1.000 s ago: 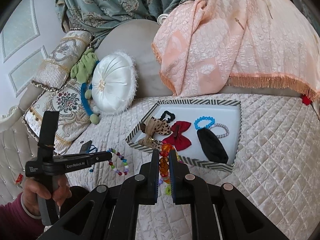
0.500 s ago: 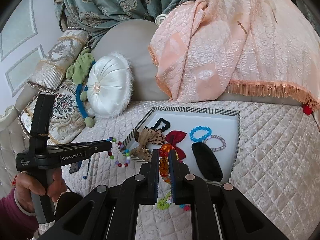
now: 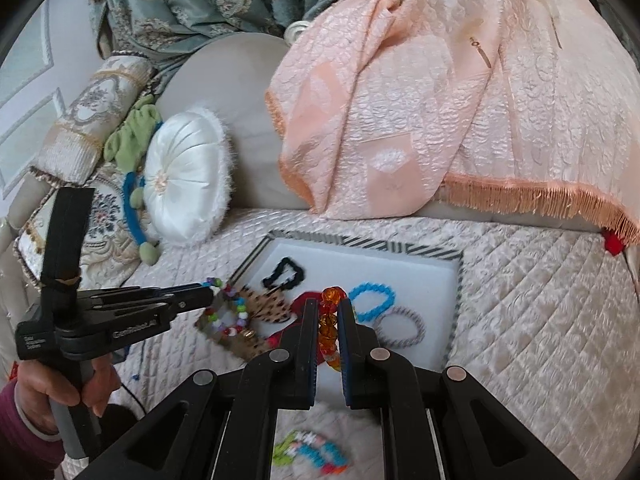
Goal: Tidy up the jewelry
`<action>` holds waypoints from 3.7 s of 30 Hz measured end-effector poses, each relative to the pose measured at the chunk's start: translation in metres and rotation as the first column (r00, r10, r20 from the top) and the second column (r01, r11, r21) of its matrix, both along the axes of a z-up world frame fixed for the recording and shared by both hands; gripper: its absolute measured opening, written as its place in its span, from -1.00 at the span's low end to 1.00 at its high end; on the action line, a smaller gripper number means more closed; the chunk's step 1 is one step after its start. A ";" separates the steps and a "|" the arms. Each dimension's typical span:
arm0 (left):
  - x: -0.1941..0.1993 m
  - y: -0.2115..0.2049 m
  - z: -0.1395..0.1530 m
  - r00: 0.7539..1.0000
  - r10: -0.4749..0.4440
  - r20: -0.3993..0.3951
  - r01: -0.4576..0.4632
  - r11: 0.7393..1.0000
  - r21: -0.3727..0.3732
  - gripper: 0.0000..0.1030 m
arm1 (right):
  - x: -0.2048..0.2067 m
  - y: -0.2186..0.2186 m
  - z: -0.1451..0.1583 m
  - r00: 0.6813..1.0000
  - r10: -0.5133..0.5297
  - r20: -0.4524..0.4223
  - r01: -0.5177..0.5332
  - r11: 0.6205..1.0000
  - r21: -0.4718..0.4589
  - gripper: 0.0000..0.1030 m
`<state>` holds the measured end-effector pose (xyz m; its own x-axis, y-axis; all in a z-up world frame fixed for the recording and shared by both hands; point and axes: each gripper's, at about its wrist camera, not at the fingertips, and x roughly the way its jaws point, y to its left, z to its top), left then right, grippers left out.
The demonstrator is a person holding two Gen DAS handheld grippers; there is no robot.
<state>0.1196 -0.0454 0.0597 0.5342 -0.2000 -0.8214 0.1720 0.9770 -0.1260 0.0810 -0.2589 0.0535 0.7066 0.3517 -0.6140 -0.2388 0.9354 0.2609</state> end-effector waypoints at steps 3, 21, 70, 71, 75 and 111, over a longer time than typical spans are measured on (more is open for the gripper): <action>0.018 -0.007 0.002 1.000 -0.005 -0.003 0.005 1.000 -0.007 -0.83 | 0.023 -0.010 -0.006 0.999 -0.022 -0.023 0.022 1.000 -0.004 -0.84; 0.125 -0.072 -0.063 0.987 -0.083 -0.141 0.072 0.994 -0.082 -0.83 | 0.119 -0.035 -0.066 0.983 -0.110 -0.150 0.099 0.992 -0.080 -0.83; 0.074 -0.032 -0.059 0.996 0.023 -0.083 -0.022 1.000 0.018 0.11 | 0.092 -0.012 -0.064 0.986 -0.064 -0.156 0.064 0.998 -0.010 -0.24; 0.068 -0.032 -0.056 0.997 0.021 -0.075 -0.019 1.000 0.020 0.11 | 0.085 -0.012 -0.061 0.986 -0.068 -0.149 0.069 0.998 -0.001 -0.24; 0.041 -0.029 -0.045 0.999 0.017 -0.037 -0.016 0.999 0.030 0.11 | 0.058 -0.007 -0.051 0.988 -0.079 -0.129 0.077 0.997 -0.021 -0.24; -0.150 0.026 -0.019 0.992 0.024 0.121 -0.033 0.997 0.069 0.12 | -0.126 0.051 -0.031 0.997 -0.056 -0.055 0.052 0.995 -0.081 -0.10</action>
